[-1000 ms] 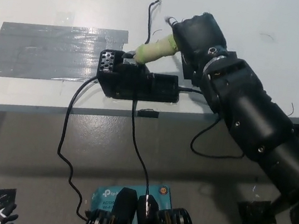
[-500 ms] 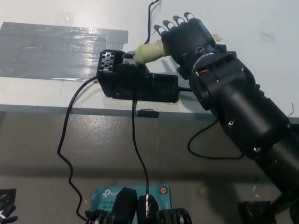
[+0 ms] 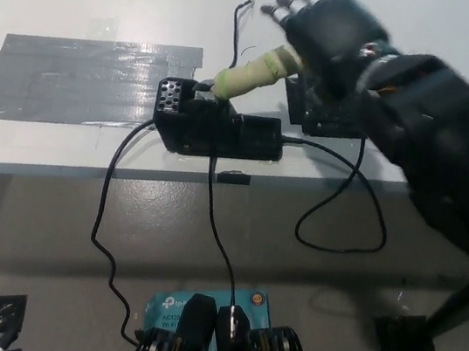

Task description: The robot uses its right hand to grab and lift the soldering gun kept on the middle of the table and puts it in its base

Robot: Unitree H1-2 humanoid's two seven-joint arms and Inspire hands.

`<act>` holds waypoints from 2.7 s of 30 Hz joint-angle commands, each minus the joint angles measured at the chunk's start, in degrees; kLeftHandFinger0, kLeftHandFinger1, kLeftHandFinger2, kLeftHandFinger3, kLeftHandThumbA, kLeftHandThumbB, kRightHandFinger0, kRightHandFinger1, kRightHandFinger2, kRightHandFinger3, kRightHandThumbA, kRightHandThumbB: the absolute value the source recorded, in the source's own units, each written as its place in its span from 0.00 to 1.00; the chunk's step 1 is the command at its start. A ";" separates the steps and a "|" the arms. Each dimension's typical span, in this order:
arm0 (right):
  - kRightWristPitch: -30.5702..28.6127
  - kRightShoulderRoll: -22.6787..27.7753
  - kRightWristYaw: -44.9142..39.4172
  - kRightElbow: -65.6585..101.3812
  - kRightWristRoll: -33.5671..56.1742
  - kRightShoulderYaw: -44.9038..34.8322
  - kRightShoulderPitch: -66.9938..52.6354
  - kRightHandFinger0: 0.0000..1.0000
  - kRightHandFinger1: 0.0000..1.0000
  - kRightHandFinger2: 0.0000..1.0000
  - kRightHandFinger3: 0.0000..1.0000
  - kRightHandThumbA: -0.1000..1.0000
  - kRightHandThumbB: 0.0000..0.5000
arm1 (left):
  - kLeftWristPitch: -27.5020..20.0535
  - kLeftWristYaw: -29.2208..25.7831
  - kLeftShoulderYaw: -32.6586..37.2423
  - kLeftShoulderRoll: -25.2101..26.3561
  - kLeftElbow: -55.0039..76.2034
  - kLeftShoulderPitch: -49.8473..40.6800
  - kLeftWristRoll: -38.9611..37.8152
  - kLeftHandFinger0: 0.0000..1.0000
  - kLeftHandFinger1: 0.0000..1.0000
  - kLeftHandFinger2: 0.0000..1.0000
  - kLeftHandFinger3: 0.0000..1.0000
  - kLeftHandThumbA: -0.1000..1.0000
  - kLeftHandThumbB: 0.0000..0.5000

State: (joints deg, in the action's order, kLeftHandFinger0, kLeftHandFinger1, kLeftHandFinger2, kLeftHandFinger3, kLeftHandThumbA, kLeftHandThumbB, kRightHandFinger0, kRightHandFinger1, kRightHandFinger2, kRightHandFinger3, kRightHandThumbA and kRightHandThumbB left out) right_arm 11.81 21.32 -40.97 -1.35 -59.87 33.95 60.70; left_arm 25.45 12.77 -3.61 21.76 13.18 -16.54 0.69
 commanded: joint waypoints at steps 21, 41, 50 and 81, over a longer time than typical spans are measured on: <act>-11.29 6.25 9.27 55.78 17.05 -33.59 -74.37 1.00 1.00 1.00 1.00 0.62 1.00 | 0.96 4.83 8.38 9.06 6.55 -1.11 10.19 1.00 1.00 1.00 1.00 1.00 0.81; -9.90 2.54 13.37 50.75 16.86 -34.04 -89.96 1.00 1.00 1.00 1.00 0.51 0.65 | 1.47 31.41 44.28 -0.08 24.54 -12.58 50.92 0.36 0.35 0.39 0.50 0.06 1.00; -11.17 1.98 13.08 49.33 17.47 -32.81 -90.78 1.00 1.00 1.00 1.00 0.44 0.58 | 1.47 29.22 36.58 2.38 29.61 -7.44 47.58 0.23 0.28 0.37 0.59 0.38 1.00; -20.10 -2.68 10.60 43.81 -1.17 -9.16 -85.58 1.00 1.00 1.00 1.00 0.52 0.38 | 0.90 12.84 -12.27 -15.15 17.51 -3.25 4.70 1.00 0.83 1.00 1.00 1.00 0.89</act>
State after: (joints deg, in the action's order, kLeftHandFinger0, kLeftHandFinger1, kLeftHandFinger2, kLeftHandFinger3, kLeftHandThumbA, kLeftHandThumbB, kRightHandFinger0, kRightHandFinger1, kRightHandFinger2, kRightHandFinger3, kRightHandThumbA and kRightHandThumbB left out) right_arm -7.39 18.09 -32.87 40.78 -59.70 27.93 -25.95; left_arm 26.13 28.00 -16.56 5.67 28.43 -18.90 8.17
